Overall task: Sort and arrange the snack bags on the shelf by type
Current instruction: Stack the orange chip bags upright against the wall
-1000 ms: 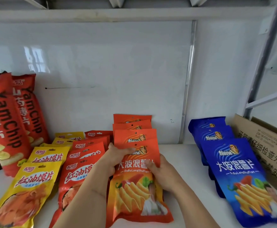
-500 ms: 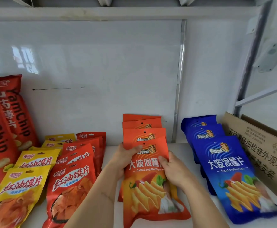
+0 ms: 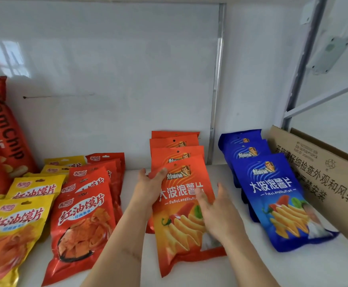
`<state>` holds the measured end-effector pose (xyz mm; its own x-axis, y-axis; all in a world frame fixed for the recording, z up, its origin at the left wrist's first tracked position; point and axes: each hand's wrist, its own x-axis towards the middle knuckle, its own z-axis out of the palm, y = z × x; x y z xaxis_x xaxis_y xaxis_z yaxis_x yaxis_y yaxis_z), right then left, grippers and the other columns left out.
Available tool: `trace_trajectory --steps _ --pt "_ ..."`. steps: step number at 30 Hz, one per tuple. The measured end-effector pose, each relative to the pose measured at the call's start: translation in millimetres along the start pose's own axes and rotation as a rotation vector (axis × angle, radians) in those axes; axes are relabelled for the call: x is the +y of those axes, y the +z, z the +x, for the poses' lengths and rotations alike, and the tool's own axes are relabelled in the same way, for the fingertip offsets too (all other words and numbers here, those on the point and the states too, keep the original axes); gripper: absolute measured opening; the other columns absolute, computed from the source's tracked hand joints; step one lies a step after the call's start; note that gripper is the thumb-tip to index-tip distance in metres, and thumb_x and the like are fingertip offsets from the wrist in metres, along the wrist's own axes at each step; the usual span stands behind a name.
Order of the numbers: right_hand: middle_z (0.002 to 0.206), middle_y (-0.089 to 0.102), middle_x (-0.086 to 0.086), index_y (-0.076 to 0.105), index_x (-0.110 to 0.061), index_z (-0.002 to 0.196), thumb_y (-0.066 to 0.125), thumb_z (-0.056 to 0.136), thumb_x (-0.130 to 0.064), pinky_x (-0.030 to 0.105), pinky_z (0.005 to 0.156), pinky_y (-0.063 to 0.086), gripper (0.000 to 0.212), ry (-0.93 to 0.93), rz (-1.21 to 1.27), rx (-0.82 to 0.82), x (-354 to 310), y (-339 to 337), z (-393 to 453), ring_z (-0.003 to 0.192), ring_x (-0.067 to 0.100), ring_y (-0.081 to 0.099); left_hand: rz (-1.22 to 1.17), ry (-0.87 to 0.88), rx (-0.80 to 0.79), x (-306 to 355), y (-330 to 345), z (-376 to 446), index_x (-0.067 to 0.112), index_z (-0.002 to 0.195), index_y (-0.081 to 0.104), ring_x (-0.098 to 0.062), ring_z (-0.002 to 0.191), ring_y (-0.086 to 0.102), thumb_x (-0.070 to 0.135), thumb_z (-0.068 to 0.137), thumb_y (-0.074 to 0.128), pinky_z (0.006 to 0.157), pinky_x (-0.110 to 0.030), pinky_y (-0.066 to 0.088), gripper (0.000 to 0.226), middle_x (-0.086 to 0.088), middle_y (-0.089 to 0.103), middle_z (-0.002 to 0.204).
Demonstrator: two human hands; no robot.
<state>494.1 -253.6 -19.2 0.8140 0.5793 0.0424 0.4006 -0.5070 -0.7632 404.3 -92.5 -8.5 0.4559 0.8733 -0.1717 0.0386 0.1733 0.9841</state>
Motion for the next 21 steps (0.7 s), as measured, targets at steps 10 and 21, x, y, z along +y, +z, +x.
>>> trace_trajectory --steps 10,21 --pt "0.144 0.048 0.000 0.025 -0.023 0.151 0.045 0.089 -0.069 0.045 0.107 0.040 0.079 0.067 -0.029 0.161 8.1 13.6 -20.1 0.130 0.022 0.049 -0.162 -0.089 -0.116 -6.2 13.2 -9.1 0.014 0.133 0.051 -0.029 0.078 0.078 0.041 0.085 0.078 0.071 -0.047 0.063 0.061 -0.014 0.077 0.100" --pt "0.137 0.056 -0.001 0.032 -0.024 0.144 0.043 0.091 -0.069 0.047 0.107 0.040 0.070 0.087 -0.030 0.161 2.2 25.6 -18.0 0.124 0.024 0.055 -0.025 -0.009 -0.203 -20.5 1.7 -13.9 0.016 0.127 0.054 -0.029 0.089 0.077 0.034 0.081 0.084 0.084 -0.054 0.061 0.057 -0.008 0.076 0.109"
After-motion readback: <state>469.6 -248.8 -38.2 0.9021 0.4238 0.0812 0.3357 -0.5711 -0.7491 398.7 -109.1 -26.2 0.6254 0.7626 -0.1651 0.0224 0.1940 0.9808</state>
